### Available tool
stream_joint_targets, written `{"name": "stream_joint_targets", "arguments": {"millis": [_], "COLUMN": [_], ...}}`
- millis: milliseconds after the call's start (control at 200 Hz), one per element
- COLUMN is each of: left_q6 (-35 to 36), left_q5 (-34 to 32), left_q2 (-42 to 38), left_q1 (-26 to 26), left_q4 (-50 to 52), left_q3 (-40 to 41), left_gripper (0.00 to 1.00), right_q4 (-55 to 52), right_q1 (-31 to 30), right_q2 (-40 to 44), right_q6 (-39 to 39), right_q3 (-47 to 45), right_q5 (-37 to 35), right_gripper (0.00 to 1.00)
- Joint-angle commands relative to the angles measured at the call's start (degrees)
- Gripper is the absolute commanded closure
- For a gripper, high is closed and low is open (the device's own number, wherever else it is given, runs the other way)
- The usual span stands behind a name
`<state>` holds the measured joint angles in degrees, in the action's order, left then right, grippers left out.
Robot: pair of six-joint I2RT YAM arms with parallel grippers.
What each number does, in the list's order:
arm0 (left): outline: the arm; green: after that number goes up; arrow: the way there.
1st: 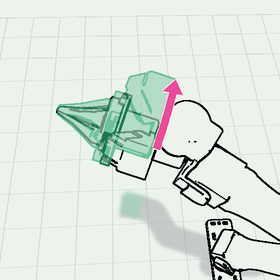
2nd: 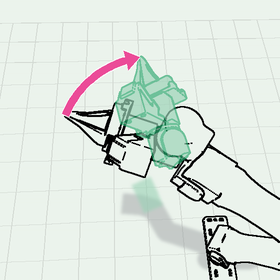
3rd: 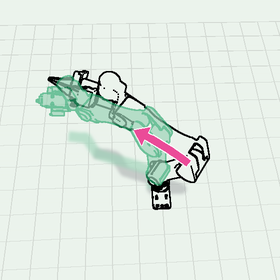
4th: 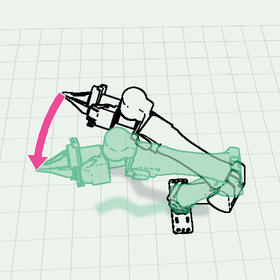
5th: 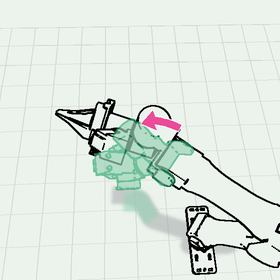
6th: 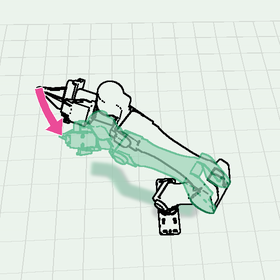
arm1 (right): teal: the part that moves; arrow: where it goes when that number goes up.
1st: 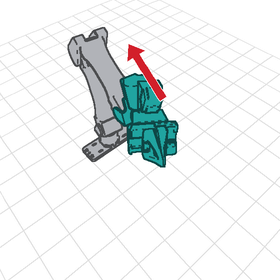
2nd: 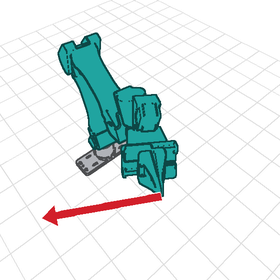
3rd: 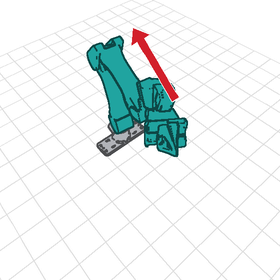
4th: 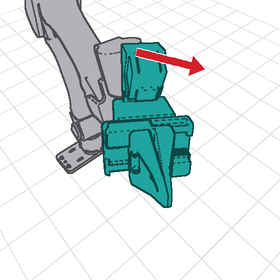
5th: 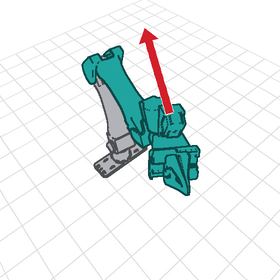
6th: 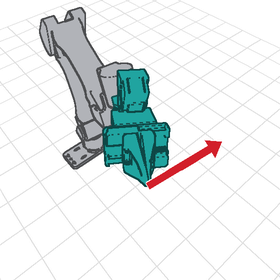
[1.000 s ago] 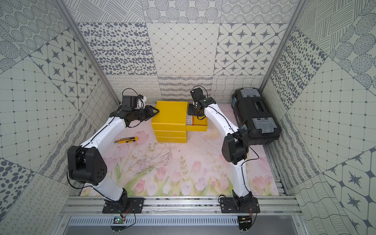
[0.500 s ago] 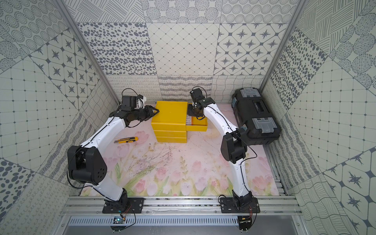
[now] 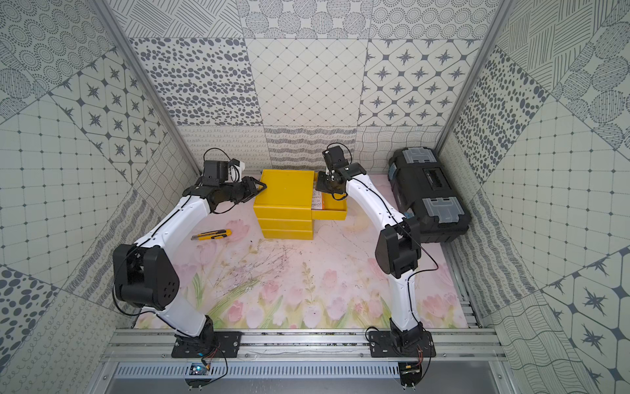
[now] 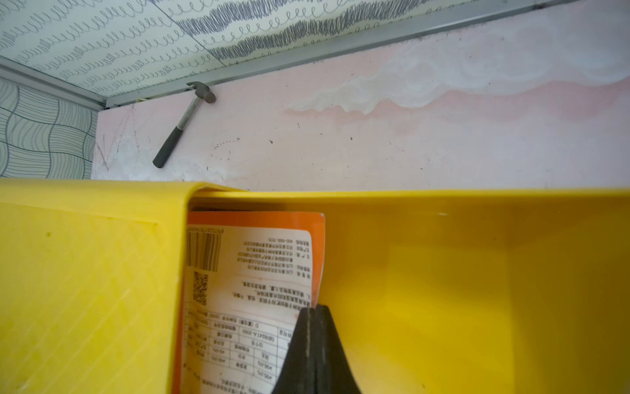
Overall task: Take the seed bags out of the drawer
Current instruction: Adjust the seed packet in the drawer.
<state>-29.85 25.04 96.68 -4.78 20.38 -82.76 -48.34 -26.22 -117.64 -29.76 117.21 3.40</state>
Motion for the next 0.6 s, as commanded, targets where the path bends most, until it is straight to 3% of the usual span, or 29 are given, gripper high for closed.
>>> {"name": "stream_joint_targets", "arguments": {"millis": [0,595], "left_q6": [2.0,2.1], "left_q5": [-1.5,-1.6], "left_q2": [1.1,1.2], "left_q1": [0.2,0.2], "left_q4": [11.6,11.6], "left_q3": [0.8,0.7], "left_gripper": [0.58,0.58], "right_q4": [1.9,-0.7], "right_q1": [0.6,4.9], "right_q2": [4.5,7.7], "right_q6": [1.0,4.3], "right_q3": [-0.7,0.2], "right_q5": [-0.4,-1.5], "right_gripper": [1.0,1.0]}}
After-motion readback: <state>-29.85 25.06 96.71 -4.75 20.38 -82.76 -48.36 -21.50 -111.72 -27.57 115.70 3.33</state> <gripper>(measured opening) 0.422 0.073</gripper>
